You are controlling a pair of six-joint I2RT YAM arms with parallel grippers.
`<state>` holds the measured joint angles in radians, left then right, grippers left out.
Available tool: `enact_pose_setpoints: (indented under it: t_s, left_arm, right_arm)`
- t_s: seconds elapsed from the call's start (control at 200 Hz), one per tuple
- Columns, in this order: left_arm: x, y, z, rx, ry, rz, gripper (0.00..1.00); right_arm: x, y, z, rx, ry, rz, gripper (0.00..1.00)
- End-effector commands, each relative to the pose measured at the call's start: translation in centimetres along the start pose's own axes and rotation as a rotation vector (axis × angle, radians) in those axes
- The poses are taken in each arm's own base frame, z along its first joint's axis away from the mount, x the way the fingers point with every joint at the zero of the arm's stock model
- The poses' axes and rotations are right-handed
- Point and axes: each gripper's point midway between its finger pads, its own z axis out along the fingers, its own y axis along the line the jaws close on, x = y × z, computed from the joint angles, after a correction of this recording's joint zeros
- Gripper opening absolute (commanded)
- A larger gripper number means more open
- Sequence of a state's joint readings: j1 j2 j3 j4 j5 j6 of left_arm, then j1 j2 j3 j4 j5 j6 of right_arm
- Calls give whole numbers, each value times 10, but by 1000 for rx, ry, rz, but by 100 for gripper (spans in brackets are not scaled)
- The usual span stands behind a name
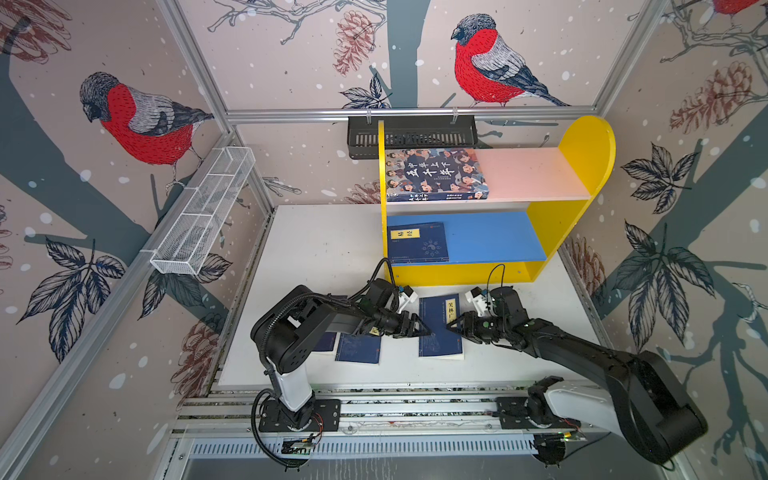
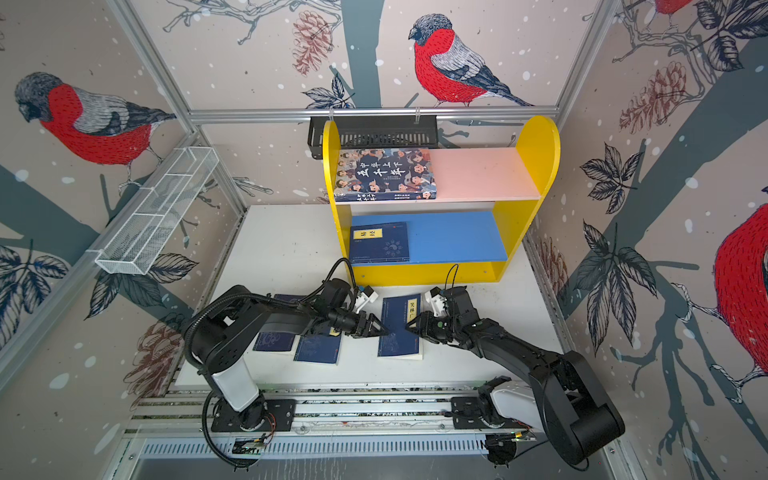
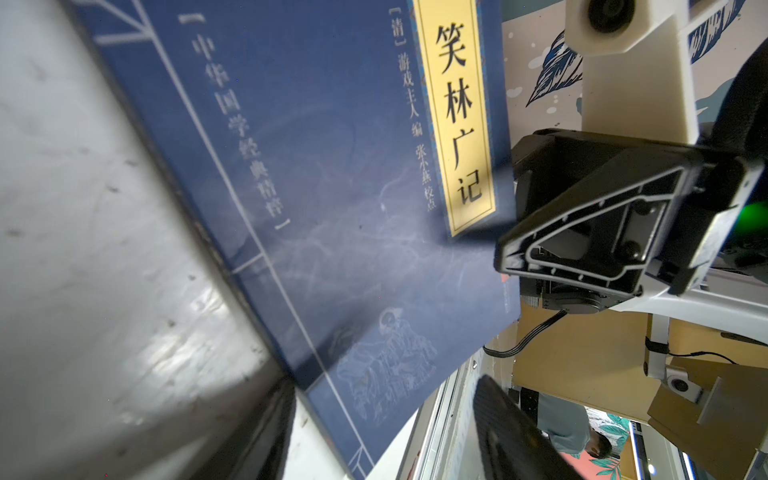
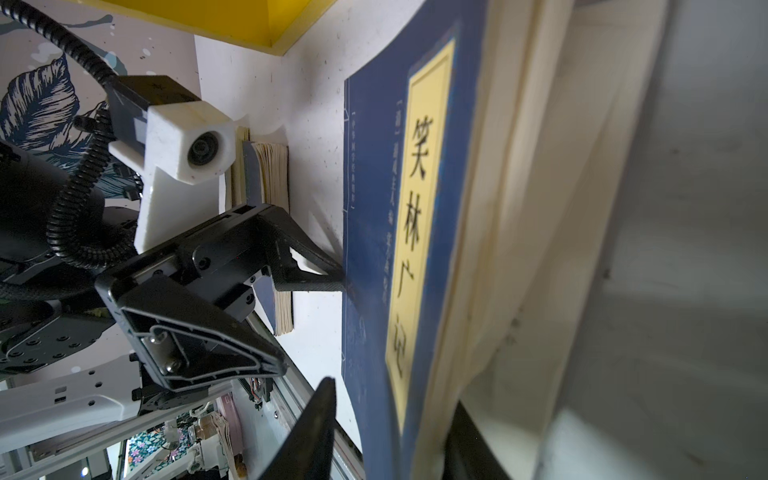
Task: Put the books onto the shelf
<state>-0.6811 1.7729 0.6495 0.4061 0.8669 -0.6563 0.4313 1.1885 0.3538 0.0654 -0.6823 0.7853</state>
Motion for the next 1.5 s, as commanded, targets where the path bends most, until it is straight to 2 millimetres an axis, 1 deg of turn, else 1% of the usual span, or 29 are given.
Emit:
enact_pose_setpoints:
  t_s: [0.0,0.065,0.11,0.14,0.205,0.23,0.335,0.4,0.525,0.68,0.79,0.92,0.995,1.065,1.3,1.39,1.496]
  left_arm:
    - [6,9,1,-42,11,-28,70]
    - [6,9,1,-44,11,-27,70]
    - [6,8,0,-43,9,-24,70]
    - [6,7,0,-43,9,-23,70]
    - [5,5,-1,-45,6,-17,70]
    - [4,4,-2,-44,3,-9,70]
    - [2,-3,-7,-42,-6,20,70]
    - [1,-9,-11,-39,-16,49,70]
    - [-4,-21,-20,-51,-34,124,71]
    - [-13,-43,-37,-59,-64,255,71]
    - [-24,-54,-60,-73,-127,327,72]
    - [-35,-57,-91,-44,-200,287,73]
    - [-38,-59,-102,-32,-221,281,74]
    - [-36,-65,-105,4,-221,287,74]
    - [-22,-92,-106,201,-186,251,76]
    - [-23,-97,-107,231,-192,227,78]
    - [-25,-102,-109,244,-198,236,78]
  right_arm:
    - [-1,8,0,-35,2,-22,37]
    - [-1,5,0,-26,0,-17,34]
    - [0,5,0,-25,2,-16,29]
    - [-1,5,0,-26,1,-18,24]
    - [-2,6,-1,-28,-2,-22,20]
    - [-2,7,-1,-29,-3,-25,16]
    - [-3,7,-4,-29,-6,-31,9]
    - [-4,9,-6,-32,-12,-42,3]
    - [-7,17,-13,-53,-25,-64,2]
    - [-7,39,-25,-105,-24,-123,2]
    - [-7,59,-36,-156,-33,-176,2]
    - [-5,80,-47,-221,-34,-230,1]
    - [-4,89,-51,-249,-34,-255,1]
    - [-3,98,-53,-274,-29,-278,1]
    - [1,130,-54,-344,-7,-369,1]
    - [1,137,-52,-359,-2,-386,1]
    - [2,141,-49,-378,12,-393,1]
